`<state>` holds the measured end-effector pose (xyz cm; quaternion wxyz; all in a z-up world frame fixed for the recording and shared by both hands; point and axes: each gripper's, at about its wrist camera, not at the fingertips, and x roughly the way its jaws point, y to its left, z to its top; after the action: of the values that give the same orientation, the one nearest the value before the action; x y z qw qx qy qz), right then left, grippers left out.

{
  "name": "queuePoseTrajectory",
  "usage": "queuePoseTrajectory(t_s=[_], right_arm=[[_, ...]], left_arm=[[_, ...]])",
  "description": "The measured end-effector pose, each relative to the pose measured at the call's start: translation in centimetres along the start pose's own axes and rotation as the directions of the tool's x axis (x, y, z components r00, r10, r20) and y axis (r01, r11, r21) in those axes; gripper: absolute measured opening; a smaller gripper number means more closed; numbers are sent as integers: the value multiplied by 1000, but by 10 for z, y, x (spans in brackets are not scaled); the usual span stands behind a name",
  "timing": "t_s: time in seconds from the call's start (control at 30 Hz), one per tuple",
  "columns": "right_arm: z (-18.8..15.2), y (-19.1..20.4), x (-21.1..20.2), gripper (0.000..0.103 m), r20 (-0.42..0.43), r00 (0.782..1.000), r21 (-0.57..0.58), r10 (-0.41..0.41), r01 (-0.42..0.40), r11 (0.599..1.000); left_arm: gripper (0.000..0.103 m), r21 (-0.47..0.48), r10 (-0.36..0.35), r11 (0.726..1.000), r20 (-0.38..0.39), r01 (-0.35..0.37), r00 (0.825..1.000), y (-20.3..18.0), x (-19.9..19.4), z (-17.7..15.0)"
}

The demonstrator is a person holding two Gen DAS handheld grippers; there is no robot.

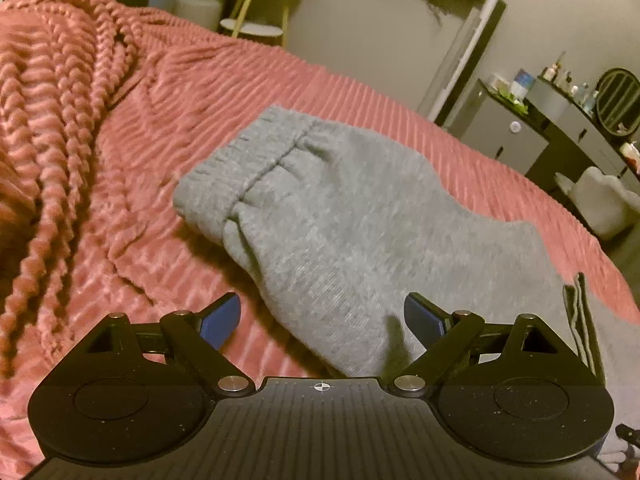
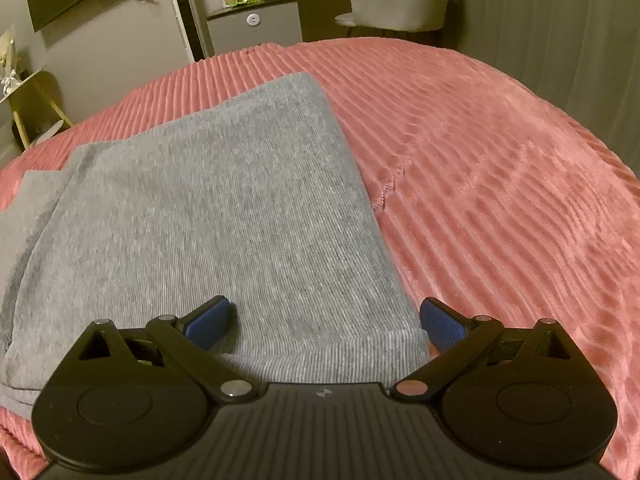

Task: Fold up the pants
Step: 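Grasp the pants cuff with the left tool and lift it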

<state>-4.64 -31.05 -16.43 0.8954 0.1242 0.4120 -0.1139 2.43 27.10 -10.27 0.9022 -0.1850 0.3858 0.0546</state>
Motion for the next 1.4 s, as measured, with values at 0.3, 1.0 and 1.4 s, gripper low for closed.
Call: queuePoseTrajectory(t_s=[0.3, 1.0, 1.4], right_arm=[[0, -1, 2, 101, 3, 1000, -9, -8, 8, 1000], [0, 0, 5, 101, 9, 1000, -14, -16, 16, 1000], [1, -1, 6, 101, 11, 1000, -17, -18, 18, 1000]], left_arm=[[94, -12, 26, 1000, -29, -26, 999, 5, 14, -1], [95, -287, -140, 949, -22, 128, 990, 60, 34, 22], [95, -391, -264, 888, 2, 243, 965, 66, 73, 37]])
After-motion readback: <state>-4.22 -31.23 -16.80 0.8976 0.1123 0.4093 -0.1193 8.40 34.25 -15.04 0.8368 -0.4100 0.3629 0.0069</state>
